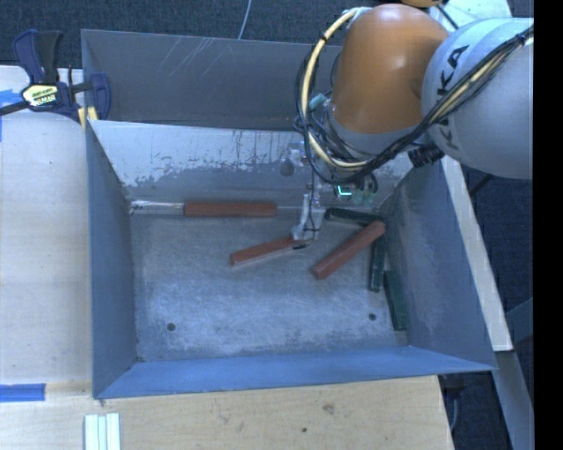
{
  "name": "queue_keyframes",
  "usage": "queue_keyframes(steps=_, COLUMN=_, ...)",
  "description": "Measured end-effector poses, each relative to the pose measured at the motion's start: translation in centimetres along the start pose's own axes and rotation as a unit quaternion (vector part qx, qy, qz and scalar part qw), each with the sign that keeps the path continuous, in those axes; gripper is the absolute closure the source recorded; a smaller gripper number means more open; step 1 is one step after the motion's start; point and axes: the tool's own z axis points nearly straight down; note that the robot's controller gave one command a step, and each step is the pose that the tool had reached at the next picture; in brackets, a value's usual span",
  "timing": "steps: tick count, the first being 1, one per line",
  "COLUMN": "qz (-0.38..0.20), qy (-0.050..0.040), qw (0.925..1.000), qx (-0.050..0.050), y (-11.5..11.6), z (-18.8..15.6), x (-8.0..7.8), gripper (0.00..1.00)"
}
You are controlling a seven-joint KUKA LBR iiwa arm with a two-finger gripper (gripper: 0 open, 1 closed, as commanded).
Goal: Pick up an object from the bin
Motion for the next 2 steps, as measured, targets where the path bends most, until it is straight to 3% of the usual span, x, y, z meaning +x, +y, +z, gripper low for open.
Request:
queue_keyframes(steps=1, qz=0.000, qy=-0.0022, qw=1.0000, qx=0.000, y=0.0, z=-0.2, x=-0.1, gripper=0.00)
queue_keyframes(steps=2, qz=-0.044, qy=-0.0058, qw=0.9990, qx=0.000, y=-0.7, z=2.3, x=-0.5, gripper=0.00)
